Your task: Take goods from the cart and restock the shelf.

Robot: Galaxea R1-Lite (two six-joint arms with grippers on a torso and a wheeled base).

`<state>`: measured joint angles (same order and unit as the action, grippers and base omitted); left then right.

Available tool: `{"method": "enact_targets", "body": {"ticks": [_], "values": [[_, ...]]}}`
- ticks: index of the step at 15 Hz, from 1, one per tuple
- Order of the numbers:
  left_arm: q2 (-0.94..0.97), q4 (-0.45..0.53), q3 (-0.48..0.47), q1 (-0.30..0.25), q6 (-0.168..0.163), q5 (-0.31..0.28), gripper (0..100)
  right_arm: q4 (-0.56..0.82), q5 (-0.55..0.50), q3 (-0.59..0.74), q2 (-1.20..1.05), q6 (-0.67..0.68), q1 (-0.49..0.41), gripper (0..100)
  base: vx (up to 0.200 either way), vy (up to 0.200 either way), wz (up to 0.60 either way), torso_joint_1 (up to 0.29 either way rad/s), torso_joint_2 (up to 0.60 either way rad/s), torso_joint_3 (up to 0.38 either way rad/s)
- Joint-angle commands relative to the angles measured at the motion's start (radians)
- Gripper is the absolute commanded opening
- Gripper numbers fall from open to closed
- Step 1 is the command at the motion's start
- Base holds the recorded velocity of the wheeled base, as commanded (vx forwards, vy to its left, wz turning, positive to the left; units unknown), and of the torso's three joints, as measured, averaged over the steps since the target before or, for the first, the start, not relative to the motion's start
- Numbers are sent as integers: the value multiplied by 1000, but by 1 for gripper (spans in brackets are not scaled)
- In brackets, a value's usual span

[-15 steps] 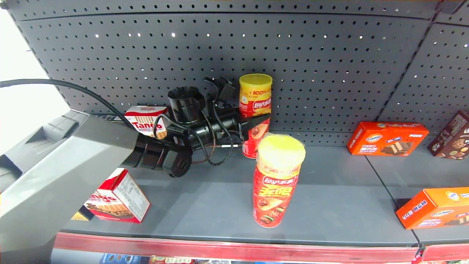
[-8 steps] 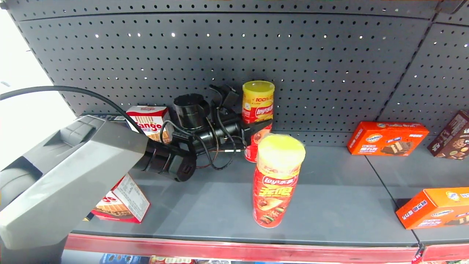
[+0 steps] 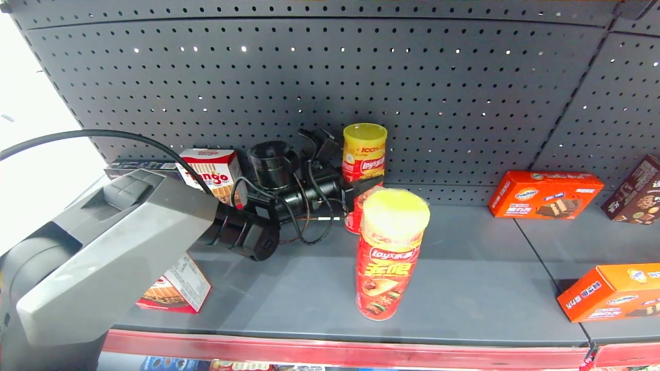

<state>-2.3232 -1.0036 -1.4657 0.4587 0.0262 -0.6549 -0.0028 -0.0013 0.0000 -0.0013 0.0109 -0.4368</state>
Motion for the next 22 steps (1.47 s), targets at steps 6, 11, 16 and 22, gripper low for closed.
{"method": "enact_targets", "body": {"ticks": [6, 11, 16, 22], "values": [[27, 3, 50, -8, -19, 0, 100, 0, 0, 0, 1, 0, 0, 100, 0, 0, 0, 0, 0, 0], [194, 105, 217, -18, -118, 3, 100, 0, 0, 0, 1, 0, 0, 100, 0, 0, 0, 0, 0, 0], [295, 296, 263, -41, -223, 98, 100, 0, 0, 0, 1, 0, 0, 100, 0, 0, 0, 0, 0, 0], [304, 355, 249, -48, -253, 215, 100, 0, 0, 0, 1, 0, 0, 100, 0, 0, 0, 0, 0, 0]]}}
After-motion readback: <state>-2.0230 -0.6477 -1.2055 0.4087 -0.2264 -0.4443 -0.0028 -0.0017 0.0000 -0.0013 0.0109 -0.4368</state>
